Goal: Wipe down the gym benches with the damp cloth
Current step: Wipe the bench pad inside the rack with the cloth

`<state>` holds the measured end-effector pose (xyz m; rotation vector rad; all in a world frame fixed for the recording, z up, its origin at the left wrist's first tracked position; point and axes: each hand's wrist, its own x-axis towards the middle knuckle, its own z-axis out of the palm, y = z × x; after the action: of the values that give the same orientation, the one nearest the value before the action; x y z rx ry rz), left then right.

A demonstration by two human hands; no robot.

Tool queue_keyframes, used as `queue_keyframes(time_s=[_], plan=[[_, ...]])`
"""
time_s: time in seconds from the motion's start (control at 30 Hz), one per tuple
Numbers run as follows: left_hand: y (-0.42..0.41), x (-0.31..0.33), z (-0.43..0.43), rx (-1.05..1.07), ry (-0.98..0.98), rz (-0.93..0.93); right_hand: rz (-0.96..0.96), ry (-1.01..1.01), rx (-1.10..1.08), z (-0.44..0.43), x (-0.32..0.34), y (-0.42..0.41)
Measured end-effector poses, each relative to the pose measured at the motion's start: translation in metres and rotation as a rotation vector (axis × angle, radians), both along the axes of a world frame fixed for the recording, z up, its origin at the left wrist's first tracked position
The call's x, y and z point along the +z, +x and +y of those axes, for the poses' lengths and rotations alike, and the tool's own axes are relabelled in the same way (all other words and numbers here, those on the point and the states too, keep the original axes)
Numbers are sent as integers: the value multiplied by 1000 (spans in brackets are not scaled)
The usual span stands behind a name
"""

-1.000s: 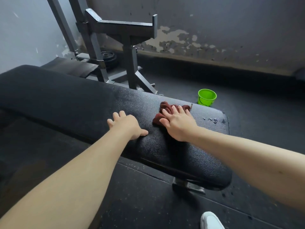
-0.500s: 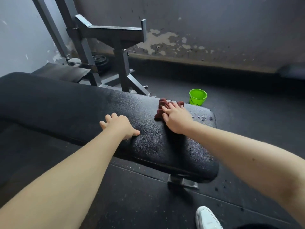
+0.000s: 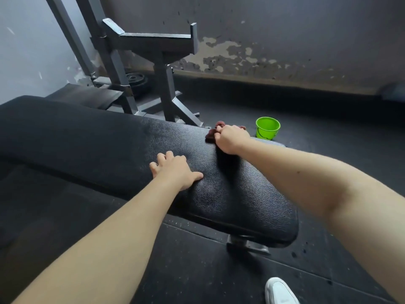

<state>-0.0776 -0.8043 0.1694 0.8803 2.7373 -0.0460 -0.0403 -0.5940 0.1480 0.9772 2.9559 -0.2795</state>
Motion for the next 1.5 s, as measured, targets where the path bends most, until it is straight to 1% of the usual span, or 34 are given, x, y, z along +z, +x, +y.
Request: queue_keyframes(time_s=[0.13,0.27,0.4,0.53,0.7,0.77,0.87,1.03,1.17,1.27,1.4,1.5], plan=[[2,1,1,0,7,-2,1,53,5,-8,-13,17],[1,0,0,-1,4,-3,43,91,124,-48,-18,70],[1,-2,0,-2,8,2,-1,137,201,-67,-18,102],[0,-2,1,0,-3,8,0,121,204,-49,-12,75],[0,-3,-2,-15,-12,10,3,3,124,-25,-9,24],[-1,0,-5,-42,-33,5,22,5,151,-26,-11,25],[-3,6,-13,-70,-38,1,71,4,192,-45,-11,49],[-1,3,-30,-72,13,51,78,23,306,-110,-10,118],[-1,1,-39,-81,27,67,44,25,335,-144,-6,157],[-2,1,-44,-78,55,101,20,54,351,-153,-2,163],[0,-6,-57,-24,177,114,-22,107,381,-150,-5,153],[1,-14,-65,29,279,97,-65,58,390,-142,-11,133]])
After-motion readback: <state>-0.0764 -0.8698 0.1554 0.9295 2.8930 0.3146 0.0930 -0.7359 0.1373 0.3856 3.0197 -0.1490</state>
